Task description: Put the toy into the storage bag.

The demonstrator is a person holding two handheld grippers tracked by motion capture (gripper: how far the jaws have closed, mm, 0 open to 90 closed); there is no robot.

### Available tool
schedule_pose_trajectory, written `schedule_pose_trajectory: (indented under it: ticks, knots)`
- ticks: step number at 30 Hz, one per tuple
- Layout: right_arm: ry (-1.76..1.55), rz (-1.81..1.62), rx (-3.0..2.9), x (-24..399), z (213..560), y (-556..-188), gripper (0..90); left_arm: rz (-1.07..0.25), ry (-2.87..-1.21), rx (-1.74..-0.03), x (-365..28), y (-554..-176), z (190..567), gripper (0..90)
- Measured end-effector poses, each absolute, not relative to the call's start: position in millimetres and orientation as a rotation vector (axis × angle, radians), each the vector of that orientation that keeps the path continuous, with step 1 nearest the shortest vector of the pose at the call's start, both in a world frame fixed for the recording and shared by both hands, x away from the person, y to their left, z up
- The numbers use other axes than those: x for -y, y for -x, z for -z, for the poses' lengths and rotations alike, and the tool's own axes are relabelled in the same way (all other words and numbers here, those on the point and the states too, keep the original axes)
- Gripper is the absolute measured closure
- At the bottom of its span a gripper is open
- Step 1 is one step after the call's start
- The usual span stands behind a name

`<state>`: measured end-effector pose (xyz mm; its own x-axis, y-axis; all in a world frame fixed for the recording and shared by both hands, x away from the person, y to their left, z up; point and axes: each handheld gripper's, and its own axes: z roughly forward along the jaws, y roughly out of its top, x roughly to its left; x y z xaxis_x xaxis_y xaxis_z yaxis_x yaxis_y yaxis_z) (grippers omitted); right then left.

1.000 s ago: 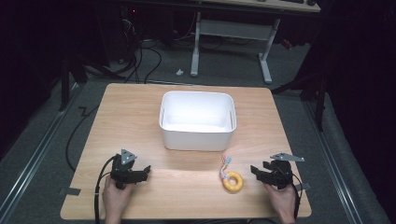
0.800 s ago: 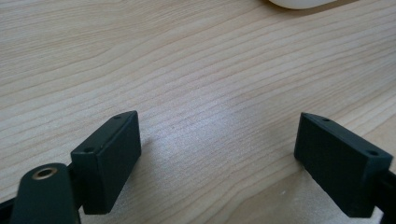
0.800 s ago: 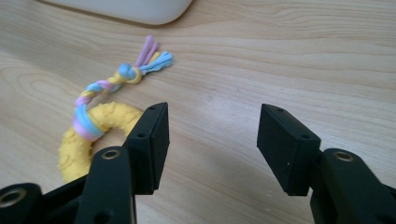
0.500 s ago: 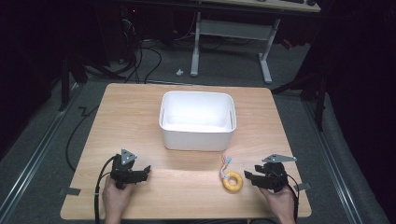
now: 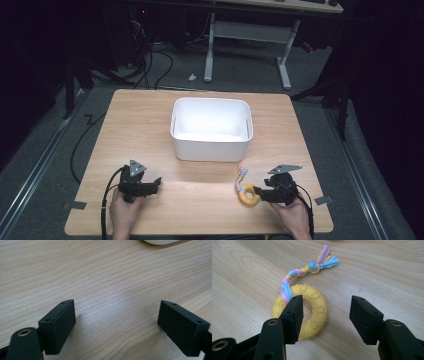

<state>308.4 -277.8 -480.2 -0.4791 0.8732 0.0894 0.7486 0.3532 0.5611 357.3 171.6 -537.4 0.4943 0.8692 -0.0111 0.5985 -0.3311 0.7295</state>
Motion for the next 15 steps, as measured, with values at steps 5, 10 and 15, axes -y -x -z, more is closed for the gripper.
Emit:
schedule_pose_trajectory:
  ticks: [5, 10, 15]
  knots:
    - [-1.451, -0.776, -2.425, 272.1, 483.7, -311.1, 48.6, -0.507, -2.055, -1.202, -171.6, -357.3, 537.4, 15.1]
    - [-1.451, -0.738, -2.457, 268.0, 488.6, -315.1, 49.2, -0.507, -2.055, -1.202, -171.6, -357.3, 537.4, 15.1]
    - [-1.451, -0.722, -2.467, 266.4, 491.0, -317.4, 50.4, -0.506, -2.055, -1.202, -171.6, -357.3, 537.4, 15.1]
